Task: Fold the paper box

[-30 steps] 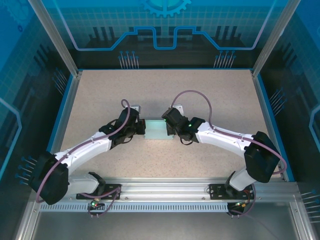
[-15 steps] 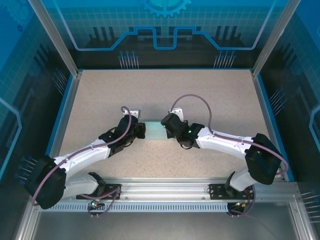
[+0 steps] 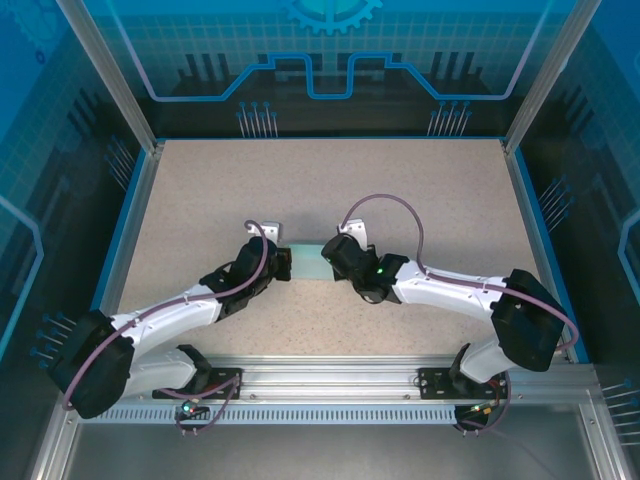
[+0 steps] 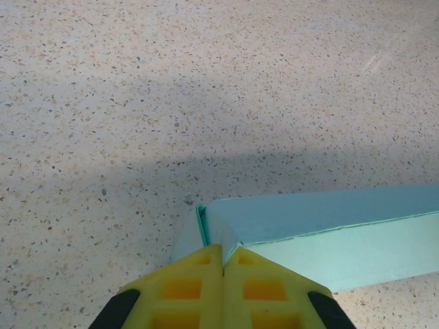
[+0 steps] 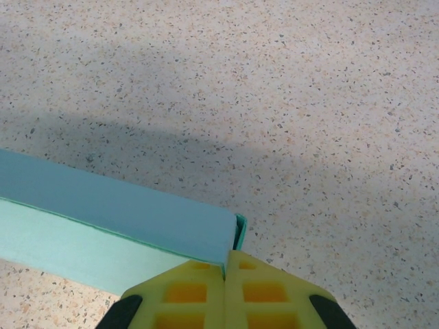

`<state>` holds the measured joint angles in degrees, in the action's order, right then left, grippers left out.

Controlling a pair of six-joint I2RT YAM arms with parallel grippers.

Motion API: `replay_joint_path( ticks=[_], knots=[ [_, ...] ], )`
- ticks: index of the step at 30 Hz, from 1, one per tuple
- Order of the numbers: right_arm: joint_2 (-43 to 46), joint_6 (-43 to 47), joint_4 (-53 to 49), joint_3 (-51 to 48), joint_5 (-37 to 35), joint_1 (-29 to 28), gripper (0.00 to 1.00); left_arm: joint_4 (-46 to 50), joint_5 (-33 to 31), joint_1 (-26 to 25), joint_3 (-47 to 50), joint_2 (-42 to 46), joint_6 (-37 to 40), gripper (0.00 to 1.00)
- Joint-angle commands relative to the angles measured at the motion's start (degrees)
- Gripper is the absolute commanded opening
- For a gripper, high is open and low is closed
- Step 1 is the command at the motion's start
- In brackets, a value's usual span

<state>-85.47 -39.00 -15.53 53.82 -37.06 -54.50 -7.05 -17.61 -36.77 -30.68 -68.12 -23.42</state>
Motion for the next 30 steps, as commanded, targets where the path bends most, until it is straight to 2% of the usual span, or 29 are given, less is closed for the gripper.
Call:
replay_joint_path(
  ticks=[1,17,23,25,30],
  knots=[
    [0.9,0.46,-2.79,0.83,4.13,-2.01,0.08,7.4,1.87,-1.12,2.93,-1.45,1.37,0.0],
    [3.78,5.02,-9.09,6.09,5.6,-1.62,0.41,7.3,1.79,-1.64,2.55,-1.4,2.45,0.0],
    [6.42,8.31,-12.79,9.01,5.9,0.5,0.46,7.47,1.73,-1.84,2.57,-1.33,2.71,0.0],
    [6.83,9.49,-13.3,9.62,8.07,2.28,0.48,7.47,1.65,-1.91,2.63,-1.24,2.84,0.0],
    [5.83,10.65,-12.37,10.62,19.35,9.52,0.5,7.88,1.0,-2.49,2.21,-1.14,3.01,0.0]
  ],
)
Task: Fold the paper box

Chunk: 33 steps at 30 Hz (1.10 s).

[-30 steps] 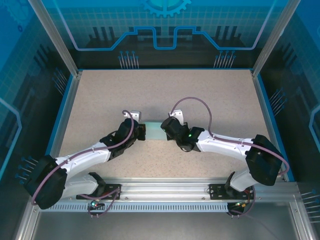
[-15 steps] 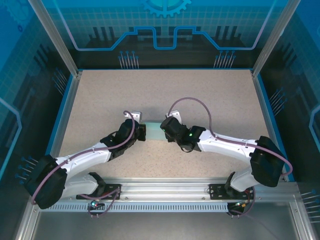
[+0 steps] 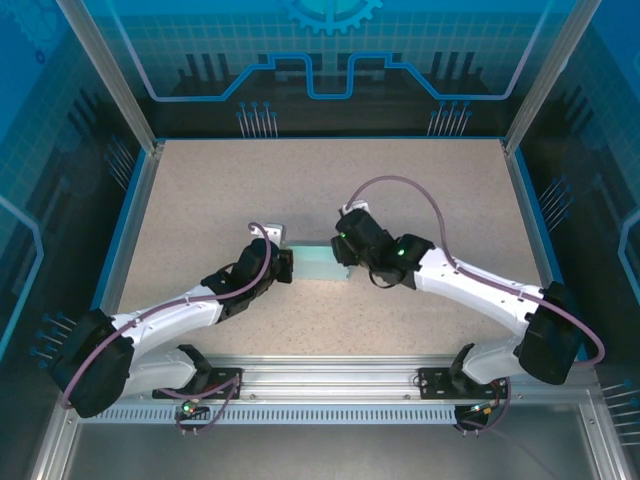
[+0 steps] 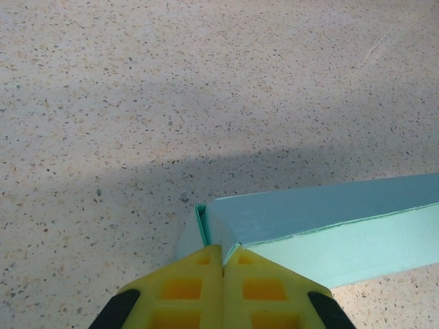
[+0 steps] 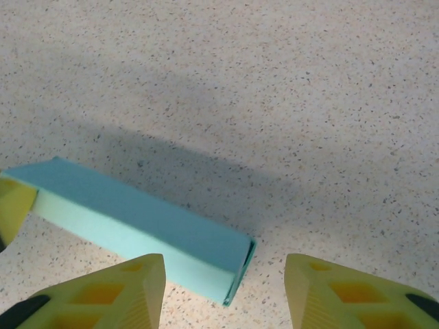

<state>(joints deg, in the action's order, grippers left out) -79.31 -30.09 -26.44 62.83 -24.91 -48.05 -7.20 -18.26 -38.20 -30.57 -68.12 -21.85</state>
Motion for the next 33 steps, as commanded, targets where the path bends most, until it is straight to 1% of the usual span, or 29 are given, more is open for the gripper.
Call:
replay_joint_path(
  ticks=[1,5,8,15,22,25,29,33],
  knots=[
    [-1.0,1.95,-1.38,1.97,8.66,4.17,0.51,8.08,1.49,-1.09,2.09,-1.05,1.46,0.0],
    [-4.67,1.88,-2.35,3.94,13.25,7.58,0.51,8.27,1.05,-1.5,1.77,-1.15,1.46,0.0],
    [-6.15,1.29,-2.34,3.68,14.08,8.12,0.5,8.65,0.61,-1.77,1.34,-1.23,1.74,0.0],
    [-5.92,-1.87,0.33,-1.34,16.81,7.82,0.49,9.22,-0.32,-2.12,1.3,-1.16,1.83,0.0],
    [-5.41,-5.78,4.93,-7.97,15.68,6.05,0.47,8.96,-0.38,-2.67,1.47,-1.66,1.7,0.0],
    [-5.84,-6.47,5.69,-9.17,15.3,5.57,0.46,9.24,-0.17,-2.82,1.39,-1.6,1.67,0.0],
    [-5.68,-6.48,5.69,-9.78,14.44,5.42,0.45,9.46,0.13,-2.79,1.64,-0.77,1.34,0.13],
    [-5.84,-6.7,5.87,-10.17,13.48,5.09,0.44,9.31,0.59,-2.82,1.77,0.84,1.11,0.23]
  ],
)
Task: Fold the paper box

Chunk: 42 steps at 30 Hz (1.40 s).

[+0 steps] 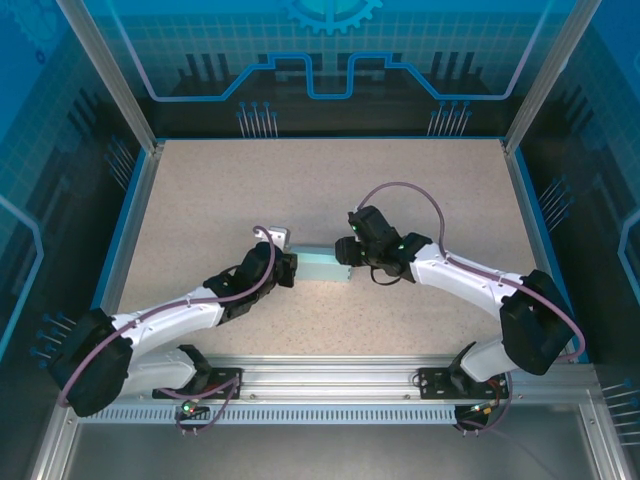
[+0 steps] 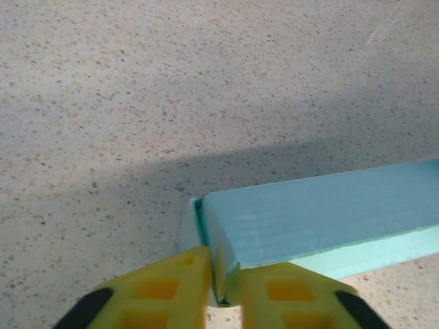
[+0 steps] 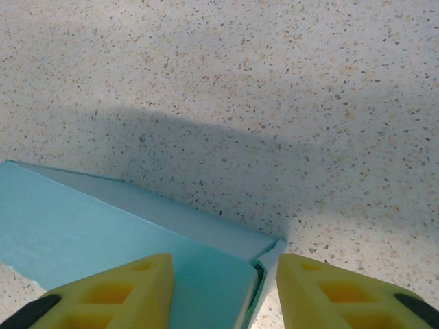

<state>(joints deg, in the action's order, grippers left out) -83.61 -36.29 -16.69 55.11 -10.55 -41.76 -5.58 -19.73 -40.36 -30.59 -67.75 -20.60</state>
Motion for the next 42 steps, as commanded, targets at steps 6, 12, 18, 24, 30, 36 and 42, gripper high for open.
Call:
replay_joint_path(
  ticks=[6,12,18,24,30,36,42],
  knots=[
    [-2.33,-1.76,-3.22,-3.65,-2.71,-2.6,0.42,8.48,2.37,-0.66,2.05,3.81,-0.22,0.36],
    [-3.31,-2.69,-2.65,-4.3,-3.29,-3.08,0.41,11.07,3.72,-0.63,2.03,7.1,0.05,0.47],
    [-3.31,-2.86,-2.74,-4.4,-4.28,-3.92,0.41,15.16,8.29,-0.21,-0.01,12.41,-0.09,0.58],
    [-3.09,-2.74,-2.74,-4.23,-4.54,-4.01,0.41,17.17,10.42,1.48,-3.25,14.72,-0.35,0.65],
    [-2.87,-2.38,-2.91,-4.05,-4.72,-4.03,0.41,16.74,19.45,10.78,-8.03,9.47,-3.52,0.66],
    [-2.74,-2.2,-3.16,-3.79,-4.87,-3.99,0.41,14.97,21.72,14.38,-11.66,1.44,-3.74,0.66],
    [-2.69,-1.94,-3.43,-3.87,-5.11,-4.01,0.41,14.85,21.83,15.63,-11.32,-3.5,-2.63,0.64]
  ],
)
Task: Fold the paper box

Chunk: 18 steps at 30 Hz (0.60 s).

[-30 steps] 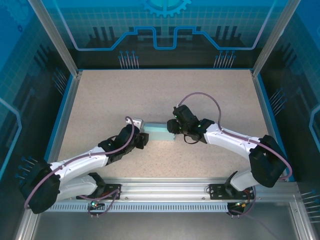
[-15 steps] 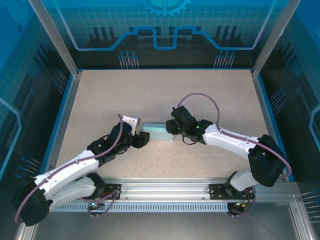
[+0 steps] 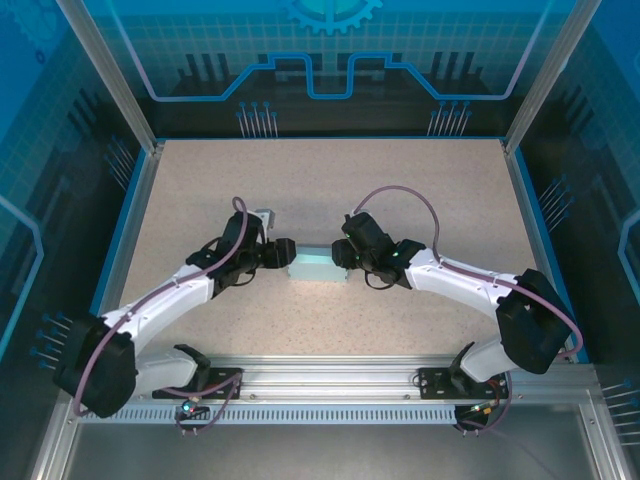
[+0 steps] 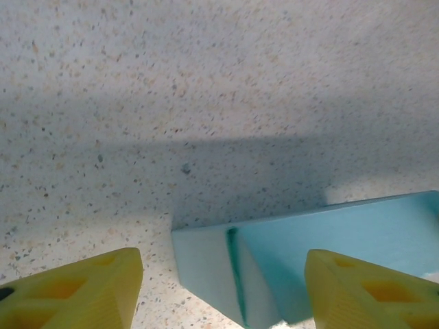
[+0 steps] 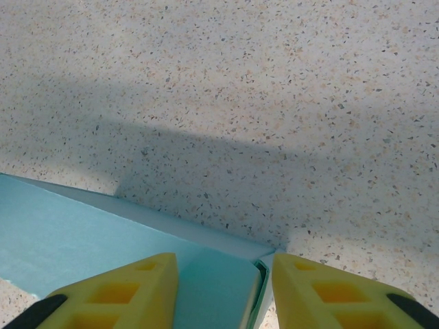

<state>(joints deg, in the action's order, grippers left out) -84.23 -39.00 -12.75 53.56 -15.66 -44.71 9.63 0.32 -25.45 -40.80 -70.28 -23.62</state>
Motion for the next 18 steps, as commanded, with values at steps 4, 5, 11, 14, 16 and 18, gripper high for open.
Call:
replay_joint_path(
  ticks=[4,5,11,14,16,18],
  knots=[
    [-2.34,0.91,-7.46,-2.5,0.01,-1.08,0.41,-1.55,2.28,0.68,2.94,-0.9,-0.59,0.6],
    [-2.5,0.89,-7.45,-2.65,-0.02,-1.08,0.41,-1.88,3.06,0.71,4.17,-1.06,-1.05,0.59],
    [-2.7,0.29,-6.31,-5.34,1.4,-0.74,0.42,-5.12,5.2,0.71,11.64,-0.99,-3.25,0.54],
    [-3.0,0.07,-5.66,-6.32,2.85,-0.06,0.42,-6.1,6.0,0.68,13.06,-1.66,-3.92,0.51],
    [-3.06,0.07,-5.19,-6.9,3.97,0.62,0.42,-5.98,6.36,0.67,13.2,-2.2,-3.88,0.48],
    [-2.67,0.36,-5.0,-6.74,5.03,1.2,0.43,-5.68,6.95,0.7,13.45,-2.27,-4.03,0.46]
  ],
)
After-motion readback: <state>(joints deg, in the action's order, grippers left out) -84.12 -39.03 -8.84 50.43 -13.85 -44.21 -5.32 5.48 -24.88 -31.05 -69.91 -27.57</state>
